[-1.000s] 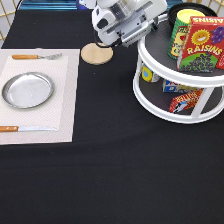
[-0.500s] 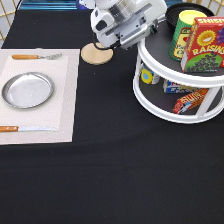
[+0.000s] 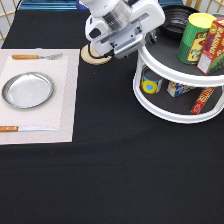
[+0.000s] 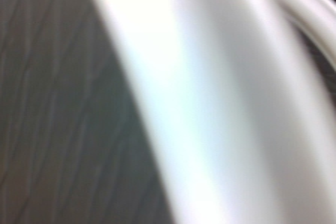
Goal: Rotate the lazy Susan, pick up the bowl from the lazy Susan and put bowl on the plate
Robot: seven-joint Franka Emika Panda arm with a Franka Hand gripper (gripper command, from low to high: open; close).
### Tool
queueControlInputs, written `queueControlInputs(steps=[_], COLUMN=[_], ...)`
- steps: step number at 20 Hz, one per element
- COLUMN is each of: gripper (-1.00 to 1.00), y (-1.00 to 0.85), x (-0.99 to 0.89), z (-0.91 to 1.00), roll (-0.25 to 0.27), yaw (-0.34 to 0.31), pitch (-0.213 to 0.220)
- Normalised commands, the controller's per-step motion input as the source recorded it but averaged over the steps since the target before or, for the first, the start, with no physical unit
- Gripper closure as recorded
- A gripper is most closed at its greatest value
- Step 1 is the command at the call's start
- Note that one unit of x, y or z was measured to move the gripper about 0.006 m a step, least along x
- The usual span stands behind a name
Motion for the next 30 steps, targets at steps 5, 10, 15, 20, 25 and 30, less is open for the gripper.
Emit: queueControlInputs(steps=[5, 10, 15, 20, 25, 30], gripper=[-1.00, -1.00, -1.00, -1.00, -1.00, -1.00], y=[-0.01, 0.07, 0.20, 0.09, -0.22, -0.26], x=[0.82, 0.87, 0.86, 0.77, 0.23, -0.16], z=[0.10, 0.09, 0.10, 0.17, 0.54, 0.95], roll=[-0.022, -0.040, -0.055, -0.034, -0.012, -0.036], yaw=[0.079, 0.069, 0.070, 0.071, 0.050, 0.033], pitch=[0.115, 0.146, 0.158, 0.165, 0.100, 0.000])
